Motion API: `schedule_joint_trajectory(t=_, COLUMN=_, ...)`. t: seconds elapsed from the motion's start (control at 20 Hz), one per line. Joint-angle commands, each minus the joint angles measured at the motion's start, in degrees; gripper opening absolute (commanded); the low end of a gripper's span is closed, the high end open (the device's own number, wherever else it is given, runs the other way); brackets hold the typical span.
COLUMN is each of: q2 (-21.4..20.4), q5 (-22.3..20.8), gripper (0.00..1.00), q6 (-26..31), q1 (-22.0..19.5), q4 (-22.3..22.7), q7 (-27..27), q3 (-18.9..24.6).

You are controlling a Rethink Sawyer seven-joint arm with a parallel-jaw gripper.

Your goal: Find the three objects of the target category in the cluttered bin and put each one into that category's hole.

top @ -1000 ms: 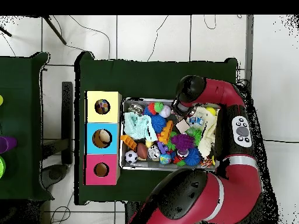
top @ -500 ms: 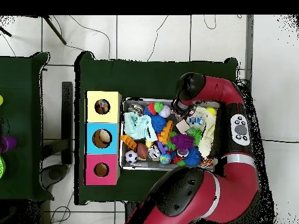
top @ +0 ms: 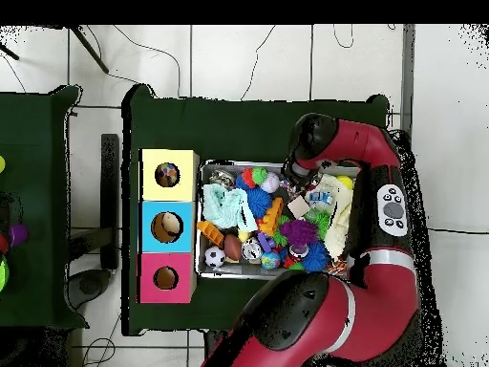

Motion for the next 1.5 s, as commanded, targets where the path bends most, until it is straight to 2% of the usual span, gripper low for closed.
schedule_joint_trajectory(t=0.05, q2=0.44, q5=0.75, gripper=0.00, q6=7.29, q1=0.56, q4=-1.27, q7=-12.91, q3=3.52)
schedule_joint_trajectory(t=0.35, q2=-0.04, q5=1.11, gripper=0.00, q6=7.61, q1=0.15, q4=-1.08, q7=-13.42, q3=3.61)
schedule_joint_trajectory(t=0.55, q2=-1.17, q5=1.48, gripper=0.00, q6=6.11, q1=-0.42, q4=1.34, q7=-13.94, q3=3.30)
schedule_joint_trajectory(t=0.7, q2=-0.82, q5=1.58, gripper=0.00, q6=8.25, q1=-0.22, q4=-0.85, q7=-13.51, q3=3.48)
schedule_joint_trajectory(t=1.15, q2=-2.57, q5=2.24, gripper=0.00, q6=8.07, q1=0.37, q4=0.69, q7=-11.70, q3=2.83)
schedule_joint_trajectory(t=1.3, q2=-1.80, q5=1.63, gripper=0.00, q6=9.46, q1=0.64, q4=-2.15, q7=-12.62, q3=3.21)
schedule_joint_trajectory(t=1.5, q2=-5.05, q5=0.43, gripper=0.00, q6=0.01, q1=0.42, q4=2.88, q7=-14.08, q3=2.48)
